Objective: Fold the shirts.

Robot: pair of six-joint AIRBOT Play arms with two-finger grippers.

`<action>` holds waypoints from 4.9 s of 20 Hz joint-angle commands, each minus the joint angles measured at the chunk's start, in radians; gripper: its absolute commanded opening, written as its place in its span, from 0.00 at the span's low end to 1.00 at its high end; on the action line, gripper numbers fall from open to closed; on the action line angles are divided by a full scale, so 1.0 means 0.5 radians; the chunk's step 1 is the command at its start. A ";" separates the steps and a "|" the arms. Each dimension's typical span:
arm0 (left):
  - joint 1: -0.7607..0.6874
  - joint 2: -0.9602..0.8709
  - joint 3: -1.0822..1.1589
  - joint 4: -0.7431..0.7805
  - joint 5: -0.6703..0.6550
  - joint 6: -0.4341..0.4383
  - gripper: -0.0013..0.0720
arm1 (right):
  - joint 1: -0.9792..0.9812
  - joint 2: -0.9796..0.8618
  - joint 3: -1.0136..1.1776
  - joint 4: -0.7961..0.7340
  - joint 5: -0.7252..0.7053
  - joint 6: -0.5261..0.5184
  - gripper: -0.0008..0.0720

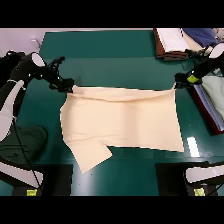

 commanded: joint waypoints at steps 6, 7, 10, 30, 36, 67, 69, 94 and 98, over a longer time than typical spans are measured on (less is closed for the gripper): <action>0.002 0.169 -0.145 -0.010 -0.134 -0.057 0.67 | -0.015 0.397 -0.486 -0.015 -0.307 0.069 0.51; 0.002 0.265 -0.195 0.016 -0.155 -0.052 0.67 | -0.034 0.463 -0.487 -0.015 -0.253 0.068 0.51; 0.002 0.685 -0.614 0.175 -0.153 -0.090 0.67 | -0.062 0.656 -0.487 -0.013 -0.087 0.060 0.51; -0.061 1.682 -2.282 -0.552 0.227 -0.227 0.33 | -0.050 0.937 -0.501 -0.011 0.002 -0.017 0.51; -0.061 1.685 -2.065 -0.540 0.063 -0.106 0.05 | -0.539 1.160 -1.204 -0.052 0.165 -0.119 0.58; -0.061 1.981 -1.592 -0.248 -0.095 -0.141 0.05 | -0.365 1.444 -1.303 -0.191 0.298 -0.082 0.03; -0.061 1.724 -1.482 -0.248 0.099 -0.058 0.05 | -0.360 1.263 -1.199 -0.090 0.182 -0.088 0.03; -0.159 0.886 -0.816 -0.520 0.520 -0.076 0.05 | -0.826 -0.125 -0.683 0.826 0.160 -0.574 0.71; -0.436 0.869 -0.815 -0.520 0.699 -0.159 0.05 | -0.775 -0.127 -0.967 1.031 -0.054 -0.697 0.71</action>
